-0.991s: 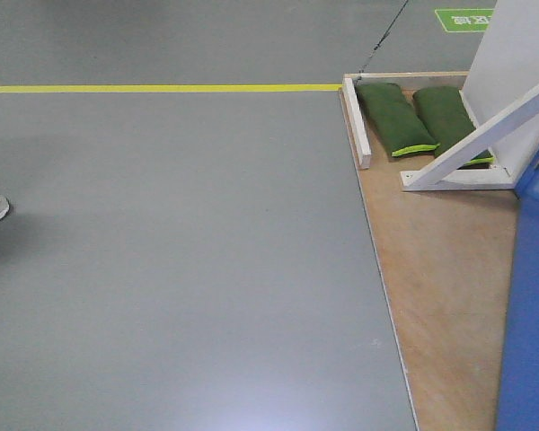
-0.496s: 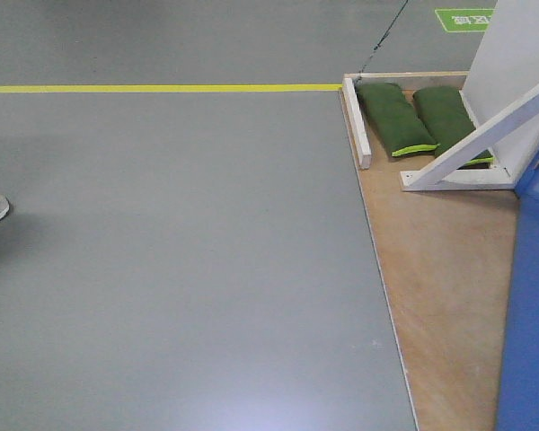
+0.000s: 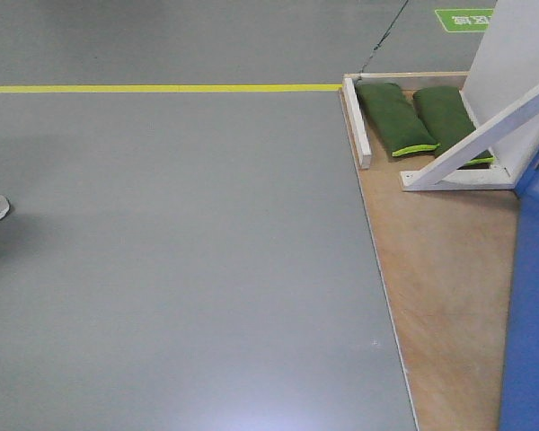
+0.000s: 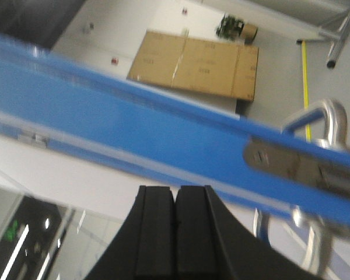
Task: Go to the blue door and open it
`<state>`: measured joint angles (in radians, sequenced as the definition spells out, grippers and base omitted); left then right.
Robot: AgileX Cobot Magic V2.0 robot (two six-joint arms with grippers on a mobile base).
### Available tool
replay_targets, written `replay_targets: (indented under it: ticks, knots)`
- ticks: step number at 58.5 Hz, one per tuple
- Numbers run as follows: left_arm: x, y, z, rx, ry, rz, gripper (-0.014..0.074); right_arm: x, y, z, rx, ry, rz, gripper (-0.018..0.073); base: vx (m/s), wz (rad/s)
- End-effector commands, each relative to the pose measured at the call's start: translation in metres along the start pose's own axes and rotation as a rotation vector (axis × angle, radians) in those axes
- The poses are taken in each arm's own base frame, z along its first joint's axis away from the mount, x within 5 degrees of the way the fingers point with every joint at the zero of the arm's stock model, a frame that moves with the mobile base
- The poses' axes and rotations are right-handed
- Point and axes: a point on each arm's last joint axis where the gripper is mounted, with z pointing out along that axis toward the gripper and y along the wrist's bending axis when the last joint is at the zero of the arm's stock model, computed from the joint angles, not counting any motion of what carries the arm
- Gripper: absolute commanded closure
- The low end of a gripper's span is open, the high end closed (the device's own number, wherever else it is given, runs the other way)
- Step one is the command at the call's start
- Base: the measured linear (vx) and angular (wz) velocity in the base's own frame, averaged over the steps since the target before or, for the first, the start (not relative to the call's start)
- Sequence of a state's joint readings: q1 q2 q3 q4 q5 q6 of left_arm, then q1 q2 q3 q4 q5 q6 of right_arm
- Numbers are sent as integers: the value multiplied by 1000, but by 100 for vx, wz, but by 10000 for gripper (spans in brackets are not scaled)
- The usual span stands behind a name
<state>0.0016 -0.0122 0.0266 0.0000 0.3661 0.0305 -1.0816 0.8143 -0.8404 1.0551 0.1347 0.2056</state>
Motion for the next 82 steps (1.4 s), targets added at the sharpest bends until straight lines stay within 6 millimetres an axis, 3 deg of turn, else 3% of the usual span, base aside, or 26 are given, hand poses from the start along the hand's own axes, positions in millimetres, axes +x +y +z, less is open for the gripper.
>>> replay_targets:
  ticks: [1,14,27,60,82]
  knots:
    - [-7,0,-1,-5,-92,-4,526,-21,19,11,-40,-106,35,567,0,0]
    - [-7,0,-1,-5,-92,-4,526,-40,22,57,-3,-136,121,567,0,0]
    - [-7,0,-1,-5,-92,-4,526,-39,19,86,21,-70,193,567,0,0]
    - [-7,0,-1,-5,-92,-4,526,-13,22,86,18,233,317,567,0,0]
    - [-7,0,-1,-5,-92,-4,526,14,30,71,8,557,325,567,0,0]
